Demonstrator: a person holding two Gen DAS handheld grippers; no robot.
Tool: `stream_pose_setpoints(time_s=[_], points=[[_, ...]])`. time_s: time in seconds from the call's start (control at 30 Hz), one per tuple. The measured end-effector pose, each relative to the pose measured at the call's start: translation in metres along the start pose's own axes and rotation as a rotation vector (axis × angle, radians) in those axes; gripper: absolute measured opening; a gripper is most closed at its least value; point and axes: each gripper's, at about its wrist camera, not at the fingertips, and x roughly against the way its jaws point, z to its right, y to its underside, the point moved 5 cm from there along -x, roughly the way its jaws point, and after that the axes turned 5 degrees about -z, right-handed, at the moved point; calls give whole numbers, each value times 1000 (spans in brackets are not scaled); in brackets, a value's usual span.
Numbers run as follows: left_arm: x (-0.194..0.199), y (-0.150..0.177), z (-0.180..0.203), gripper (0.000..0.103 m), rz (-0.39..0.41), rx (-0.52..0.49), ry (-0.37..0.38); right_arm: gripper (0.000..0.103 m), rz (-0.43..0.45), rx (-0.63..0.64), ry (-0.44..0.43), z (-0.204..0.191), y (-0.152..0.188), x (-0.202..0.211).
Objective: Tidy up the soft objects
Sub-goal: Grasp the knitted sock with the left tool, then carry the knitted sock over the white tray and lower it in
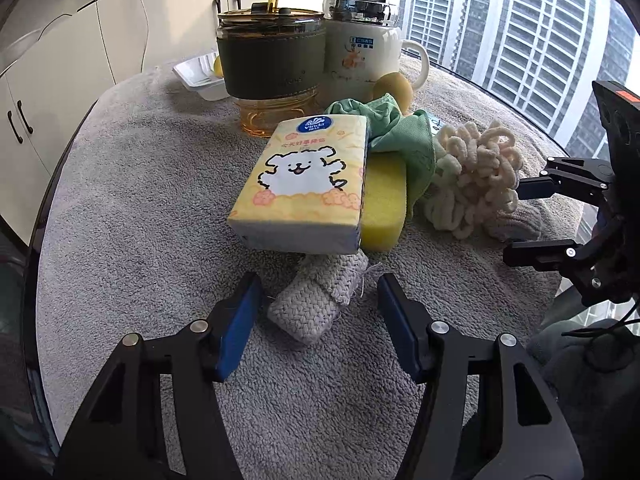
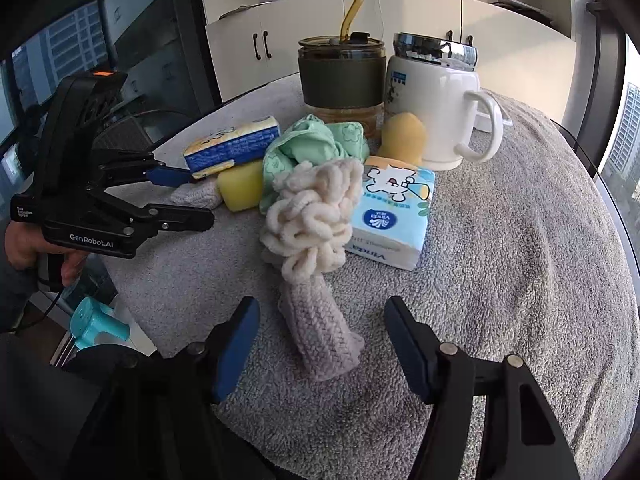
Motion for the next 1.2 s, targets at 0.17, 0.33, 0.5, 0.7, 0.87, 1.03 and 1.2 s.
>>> stream_pose_setpoints(time_s=[0.17, 0.33, 0.5, 0.7, 0.87, 1.03, 1.2], points=[[4, 4, 3, 42, -3, -7, 15, 64, -2, 14, 14, 0, -3, -2], [7, 7, 7, 32, 4, -9, 10, 48, -8, 45, 36, -4, -2, -3], [8, 11, 14, 30, 13, -10, -4, 38, -17, 74, 49, -7, 1, -2], [12, 15, 19, 28, 22, 15, -1, 29, -23, 96, 56, -11, 2, -1], [16, 17, 20, 27, 25, 30, 7, 27, -20, 96, 48, -15, 4, 6], [24, 19, 22, 26, 38, 50, 17, 27, -5, 78, 39, -15, 2, 18], [34, 22, 23, 25, 49, 74, 18, 27, 2, 59, 43, -11, 1, 26]])
